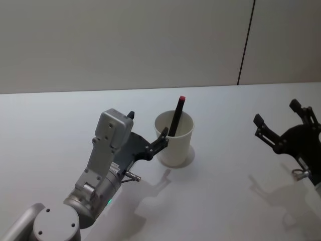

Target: Place the pen into the pen holder.

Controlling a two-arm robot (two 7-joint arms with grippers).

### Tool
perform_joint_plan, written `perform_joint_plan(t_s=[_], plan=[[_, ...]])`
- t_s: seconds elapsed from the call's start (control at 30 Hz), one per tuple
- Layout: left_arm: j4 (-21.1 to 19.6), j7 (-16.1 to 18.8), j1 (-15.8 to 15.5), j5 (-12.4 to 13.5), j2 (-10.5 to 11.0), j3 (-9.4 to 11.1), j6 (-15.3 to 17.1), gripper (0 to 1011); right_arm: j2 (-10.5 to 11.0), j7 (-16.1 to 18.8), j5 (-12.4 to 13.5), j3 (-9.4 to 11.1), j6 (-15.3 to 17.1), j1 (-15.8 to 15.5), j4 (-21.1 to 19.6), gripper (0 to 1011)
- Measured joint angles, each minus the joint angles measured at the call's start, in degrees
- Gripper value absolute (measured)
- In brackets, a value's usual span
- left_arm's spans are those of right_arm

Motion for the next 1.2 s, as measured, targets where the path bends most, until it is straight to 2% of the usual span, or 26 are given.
perform_joint_plan(t_s=[0.43,1.2], plan=[[0.00,0.00,0.00,0.00,0.00,0.00,0.00,1000,0.89,-0.79,0.41,0.46,0.58,-2.27,-2.09,1002],[0.00,0.00,0.00,0.00,0.00,0.00,0.00,1000,1.30,-1.15,0.60,0.69,0.86,-3.34,-3.05,1002]])
